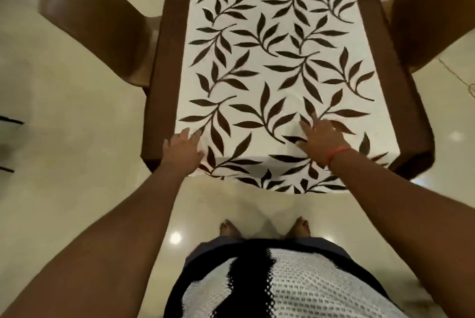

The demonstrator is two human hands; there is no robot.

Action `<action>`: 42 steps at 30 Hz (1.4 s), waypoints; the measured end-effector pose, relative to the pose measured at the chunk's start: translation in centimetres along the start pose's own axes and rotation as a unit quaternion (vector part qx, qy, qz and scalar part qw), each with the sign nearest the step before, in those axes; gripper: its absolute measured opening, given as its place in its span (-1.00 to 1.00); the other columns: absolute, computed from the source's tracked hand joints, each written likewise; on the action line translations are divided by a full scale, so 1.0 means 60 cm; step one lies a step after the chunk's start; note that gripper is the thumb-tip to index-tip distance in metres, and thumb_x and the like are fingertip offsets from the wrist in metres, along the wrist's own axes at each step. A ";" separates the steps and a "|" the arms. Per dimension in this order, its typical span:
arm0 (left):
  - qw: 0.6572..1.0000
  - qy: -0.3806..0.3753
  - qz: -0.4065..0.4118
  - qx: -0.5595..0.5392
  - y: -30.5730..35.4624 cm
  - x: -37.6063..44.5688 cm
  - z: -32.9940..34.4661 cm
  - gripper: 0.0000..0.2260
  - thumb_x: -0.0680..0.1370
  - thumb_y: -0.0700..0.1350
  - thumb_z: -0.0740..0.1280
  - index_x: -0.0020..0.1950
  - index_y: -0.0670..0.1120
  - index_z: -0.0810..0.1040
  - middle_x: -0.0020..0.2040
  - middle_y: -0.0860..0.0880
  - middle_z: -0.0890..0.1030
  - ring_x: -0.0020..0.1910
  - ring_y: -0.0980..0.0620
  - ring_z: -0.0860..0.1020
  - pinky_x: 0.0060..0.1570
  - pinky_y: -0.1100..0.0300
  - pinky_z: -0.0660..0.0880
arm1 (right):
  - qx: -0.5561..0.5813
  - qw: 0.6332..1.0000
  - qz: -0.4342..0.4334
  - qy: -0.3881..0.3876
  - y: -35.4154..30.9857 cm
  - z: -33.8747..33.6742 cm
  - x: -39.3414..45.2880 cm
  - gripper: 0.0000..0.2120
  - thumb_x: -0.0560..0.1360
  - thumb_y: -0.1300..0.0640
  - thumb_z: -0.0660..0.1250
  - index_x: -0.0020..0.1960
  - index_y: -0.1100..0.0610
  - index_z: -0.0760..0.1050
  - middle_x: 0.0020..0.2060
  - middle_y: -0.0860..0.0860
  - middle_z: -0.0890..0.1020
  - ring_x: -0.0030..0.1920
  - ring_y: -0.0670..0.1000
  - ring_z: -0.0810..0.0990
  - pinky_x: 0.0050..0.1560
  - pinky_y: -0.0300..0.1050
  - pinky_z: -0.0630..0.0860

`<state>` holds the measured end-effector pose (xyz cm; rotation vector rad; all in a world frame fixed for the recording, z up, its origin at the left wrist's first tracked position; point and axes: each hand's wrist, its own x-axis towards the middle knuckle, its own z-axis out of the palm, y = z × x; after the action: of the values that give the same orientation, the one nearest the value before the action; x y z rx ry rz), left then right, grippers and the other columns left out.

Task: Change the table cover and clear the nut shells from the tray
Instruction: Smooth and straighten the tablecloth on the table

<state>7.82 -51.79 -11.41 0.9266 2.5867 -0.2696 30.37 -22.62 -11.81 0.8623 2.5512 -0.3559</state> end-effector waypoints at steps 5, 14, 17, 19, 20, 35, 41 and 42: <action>0.999 -0.039 0.011 -0.034 -0.027 0.033 -0.002 -0.33 0.60 0.25 0.15 0.61 0.10 -0.05 0.63 -0.05 -0.09 0.59 -0.19 -0.06 0.48 -0.31 -0.01 | -0.006 1.000 -0.024 -0.016 -0.152 0.012 0.050 -0.26 0.56 -0.29 0.14 0.60 -0.11 -0.12 0.60 0.07 -0.16 0.57 0.27 -0.11 0.48 0.35 0.08; 0.998 -0.020 0.041 -0.046 -0.070 0.023 0.051 -0.35 0.60 0.28 0.03 0.60 0.15 -0.17 0.63 -0.01 -0.19 0.59 -0.17 -0.19 0.46 -0.36 -0.03 | -0.051 0.998 -0.011 0.017 -0.211 0.067 0.069 -0.20 0.52 -0.38 0.07 0.56 -0.15 -0.28 0.59 0.17 -0.19 0.55 0.37 -0.16 0.47 0.39 0.05; 0.998 -0.008 0.042 -0.049 -0.072 0.014 0.061 -0.36 0.60 0.29 0.00 0.60 0.15 -0.17 0.63 -0.01 -0.17 0.59 -0.17 -0.19 0.47 -0.36 -0.04 | -0.051 0.999 -0.006 0.010 -0.212 0.070 0.059 -0.21 0.53 -0.37 0.05 0.56 -0.16 -0.32 0.58 0.15 -0.23 0.55 0.35 -0.20 0.48 0.37 0.03; 0.998 -0.002 0.041 -0.045 -0.073 0.007 0.064 -0.37 0.60 0.29 -0.03 0.60 0.15 -0.18 0.63 -0.02 -0.18 0.59 -0.16 -0.19 0.47 -0.35 -0.05 | -0.055 0.998 -0.005 0.014 -0.217 0.071 0.049 -0.22 0.54 -0.36 0.03 0.56 -0.15 -0.33 0.58 0.16 -0.23 0.55 0.35 -0.21 0.49 0.36 0.01; 0.998 0.000 0.041 -0.042 -0.074 0.003 0.065 -0.37 0.60 0.29 -0.04 0.60 0.15 -0.18 0.63 -0.02 -0.17 0.59 -0.15 -0.19 0.47 -0.35 -0.05 | -0.055 0.998 -0.006 0.014 -0.220 0.071 0.042 -0.22 0.55 -0.35 0.03 0.56 -0.15 -0.34 0.58 0.16 -0.24 0.55 0.35 -0.22 0.49 0.36 0.00; 0.998 0.062 0.013 0.005 0.062 0.033 0.013 -0.43 0.49 0.30 0.24 0.43 0.08 0.46 0.46 -0.07 0.42 0.42 -0.15 0.38 0.33 -0.28 0.27 | 0.006 0.999 0.010 0.053 -0.059 0.018 0.009 -0.35 0.61 -0.26 -0.01 0.60 -0.10 -0.12 0.61 0.06 -0.07 0.59 0.18 -0.07 0.53 0.21 0.01; 0.999 0.025 0.045 0.010 0.219 0.073 0.017 -0.28 0.51 0.44 -0.02 0.60 0.21 -0.11 0.63 0.01 -0.09 0.58 -0.19 -0.03 0.42 -0.33 0.13 | 0.011 0.995 0.094 0.013 0.166 0.006 0.002 -0.27 0.57 -0.28 0.09 0.59 -0.15 -0.20 0.60 0.08 -0.20 0.57 0.27 -0.21 0.50 0.31 -0.02; 0.999 0.011 0.043 0.012 0.232 0.075 0.026 -0.27 0.50 0.46 -0.05 0.59 0.21 -0.16 0.63 0.02 -0.14 0.59 -0.21 -0.06 0.41 -0.35 0.15 | 0.015 0.995 0.100 0.007 0.186 0.006 -0.001 -0.26 0.57 -0.28 0.11 0.59 -0.16 -0.20 0.60 0.09 -0.19 0.57 0.28 -0.20 0.49 0.31 0.00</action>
<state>14.05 -39.06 -15.41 1.0528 2.5598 -0.2680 37.47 -14.14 -13.28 1.1223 2.4502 -0.3267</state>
